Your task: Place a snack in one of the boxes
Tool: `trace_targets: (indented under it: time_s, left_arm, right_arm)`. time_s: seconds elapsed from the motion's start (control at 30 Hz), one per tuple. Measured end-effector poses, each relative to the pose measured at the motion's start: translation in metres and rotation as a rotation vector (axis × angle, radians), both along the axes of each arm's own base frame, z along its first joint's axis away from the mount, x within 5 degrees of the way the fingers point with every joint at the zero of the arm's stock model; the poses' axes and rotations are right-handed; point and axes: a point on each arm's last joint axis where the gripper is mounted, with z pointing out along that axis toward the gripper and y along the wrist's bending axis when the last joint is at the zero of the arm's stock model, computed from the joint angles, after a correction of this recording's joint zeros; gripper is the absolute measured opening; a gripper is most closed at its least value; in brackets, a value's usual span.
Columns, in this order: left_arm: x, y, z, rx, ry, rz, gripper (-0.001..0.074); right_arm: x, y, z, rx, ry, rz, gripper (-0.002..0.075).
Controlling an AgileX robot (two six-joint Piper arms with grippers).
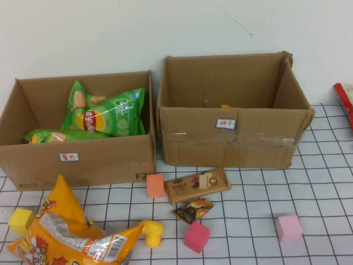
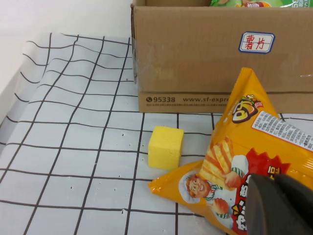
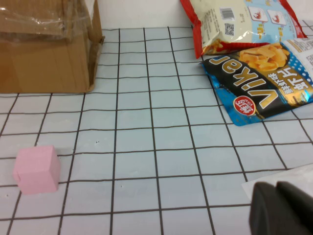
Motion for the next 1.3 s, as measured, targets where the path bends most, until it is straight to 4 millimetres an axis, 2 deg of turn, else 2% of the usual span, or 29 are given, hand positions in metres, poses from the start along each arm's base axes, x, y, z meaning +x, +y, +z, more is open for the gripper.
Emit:
trace_targets:
  time_s: [1.03, 1.3]
  left_arm:
    - [0.0, 0.0008, 0.0001, 0.022, -0.001, 0.003, -0.0001]
    - [0.0009, -0.0014, 0.0016, -0.053, -0.031, -0.001, -0.0001]
  right_arm:
    - [0.0, 0.0, 0.0, 0.0, 0.0, 0.0, -0.0001]
    - [0.0, 0.0007, -0.0001, 0.022, 0.0, 0.001, -0.0001]
